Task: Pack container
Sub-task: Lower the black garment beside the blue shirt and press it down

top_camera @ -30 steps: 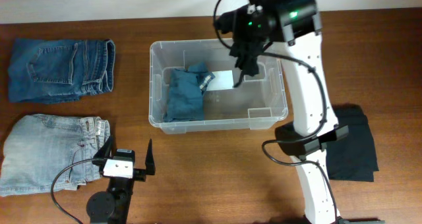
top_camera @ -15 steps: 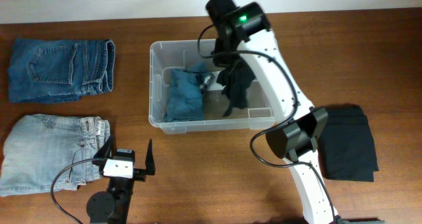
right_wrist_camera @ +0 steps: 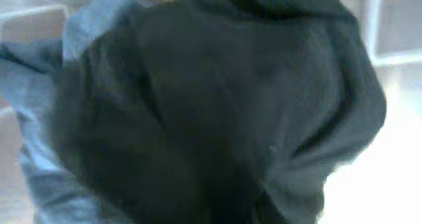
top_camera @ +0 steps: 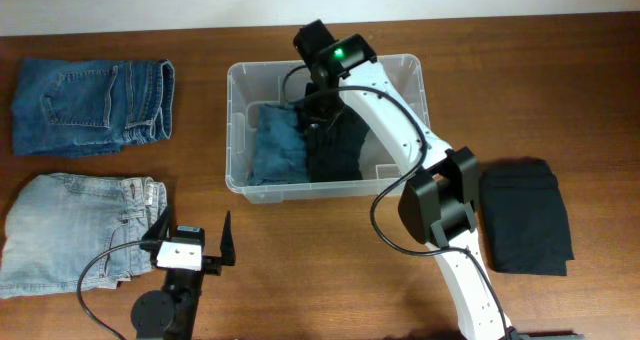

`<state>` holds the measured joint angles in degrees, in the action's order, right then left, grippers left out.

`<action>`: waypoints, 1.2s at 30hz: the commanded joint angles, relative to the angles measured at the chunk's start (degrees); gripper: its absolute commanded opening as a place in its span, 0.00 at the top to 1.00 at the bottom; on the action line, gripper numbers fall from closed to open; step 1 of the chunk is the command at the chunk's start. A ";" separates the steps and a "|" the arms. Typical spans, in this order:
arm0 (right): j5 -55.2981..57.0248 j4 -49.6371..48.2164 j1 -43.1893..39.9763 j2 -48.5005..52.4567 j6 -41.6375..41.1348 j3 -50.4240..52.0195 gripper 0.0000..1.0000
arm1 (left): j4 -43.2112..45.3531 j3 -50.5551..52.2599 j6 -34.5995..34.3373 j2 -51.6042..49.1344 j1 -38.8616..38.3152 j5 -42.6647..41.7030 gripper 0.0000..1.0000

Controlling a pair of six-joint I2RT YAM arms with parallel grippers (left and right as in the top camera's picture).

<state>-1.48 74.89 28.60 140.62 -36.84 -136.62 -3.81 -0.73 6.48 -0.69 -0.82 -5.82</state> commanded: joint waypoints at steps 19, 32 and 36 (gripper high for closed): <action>-2.36 -4.26 -0.11 -5.38 12.96 -8.28 0.79 | -0.13 0.24 0.92 0.31 0.31 -0.42 0.01; -3.28 -10.75 0.00 -0.37 12.48 5.68 0.96 | -0.13 0.24 0.94 0.31 0.31 -0.42 0.00; -5.97 -16.57 0.00 -0.37 11.93 14.10 0.96 | -0.15 0.24 0.94 0.31 0.31 -0.42 0.01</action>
<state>-5.19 60.93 28.53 139.15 -24.27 -127.66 -3.81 -0.73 6.50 -0.69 -0.82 -5.82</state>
